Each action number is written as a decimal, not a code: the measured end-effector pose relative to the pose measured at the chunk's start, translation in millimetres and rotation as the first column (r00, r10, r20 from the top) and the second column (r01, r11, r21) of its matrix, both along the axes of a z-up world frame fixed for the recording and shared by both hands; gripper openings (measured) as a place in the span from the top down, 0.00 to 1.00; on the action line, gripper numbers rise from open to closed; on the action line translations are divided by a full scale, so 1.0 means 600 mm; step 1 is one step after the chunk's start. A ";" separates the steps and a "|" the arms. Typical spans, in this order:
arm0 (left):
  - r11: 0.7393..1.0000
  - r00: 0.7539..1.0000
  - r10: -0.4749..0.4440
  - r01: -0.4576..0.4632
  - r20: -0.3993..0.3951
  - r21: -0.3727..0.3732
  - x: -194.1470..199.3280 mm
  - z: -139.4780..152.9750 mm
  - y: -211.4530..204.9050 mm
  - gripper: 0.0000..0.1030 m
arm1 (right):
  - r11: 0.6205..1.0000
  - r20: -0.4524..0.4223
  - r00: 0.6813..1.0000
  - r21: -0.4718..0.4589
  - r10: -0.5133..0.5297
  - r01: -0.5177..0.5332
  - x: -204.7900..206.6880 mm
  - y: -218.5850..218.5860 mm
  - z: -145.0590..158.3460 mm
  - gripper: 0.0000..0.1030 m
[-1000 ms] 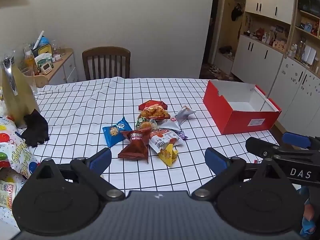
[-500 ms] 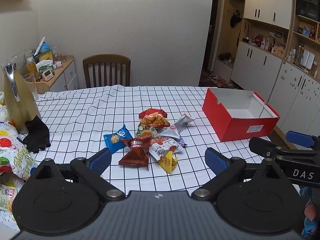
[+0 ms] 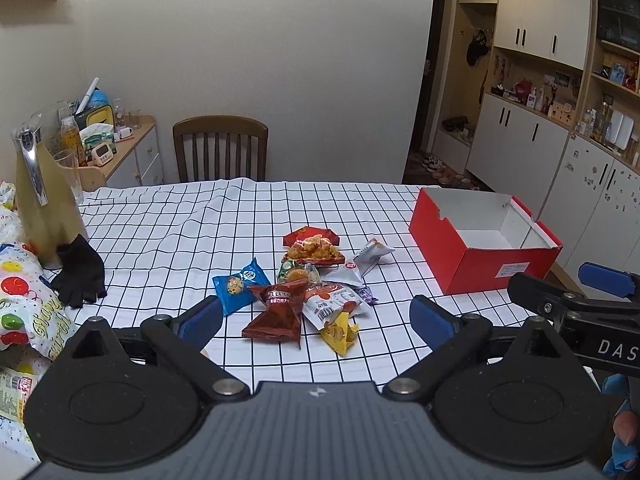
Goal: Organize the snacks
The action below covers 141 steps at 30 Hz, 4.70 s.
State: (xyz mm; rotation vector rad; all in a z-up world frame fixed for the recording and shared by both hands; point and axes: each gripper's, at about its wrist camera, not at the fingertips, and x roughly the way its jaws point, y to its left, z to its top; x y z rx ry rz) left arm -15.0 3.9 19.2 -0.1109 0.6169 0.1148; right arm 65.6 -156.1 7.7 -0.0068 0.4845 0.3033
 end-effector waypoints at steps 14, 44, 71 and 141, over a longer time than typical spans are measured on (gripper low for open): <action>1.000 1.000 0.007 -0.007 0.010 0.005 0.002 0.007 0.002 0.03 | 0.999 0.033 0.999 -0.006 0.032 -0.031 -0.002 0.003 0.007 0.00; 1.000 0.999 0.013 -0.014 -0.029 -0.028 0.034 -0.012 0.023 0.03 | 0.998 0.006 0.998 -0.031 0.059 -0.059 0.028 0.018 0.000 0.00; 0.944 0.915 0.225 -0.290 -0.334 -0.159 0.119 -0.202 0.217 0.04 | 0.976 -0.252 0.955 -0.114 0.153 -0.187 0.181 0.095 -0.159 0.15; 0.969 0.932 0.036 -0.120 -0.361 -0.214 0.157 -0.220 0.141 0.90 | 0.969 -0.314 0.936 -0.131 0.160 -0.210 0.158 0.085 -0.160 0.75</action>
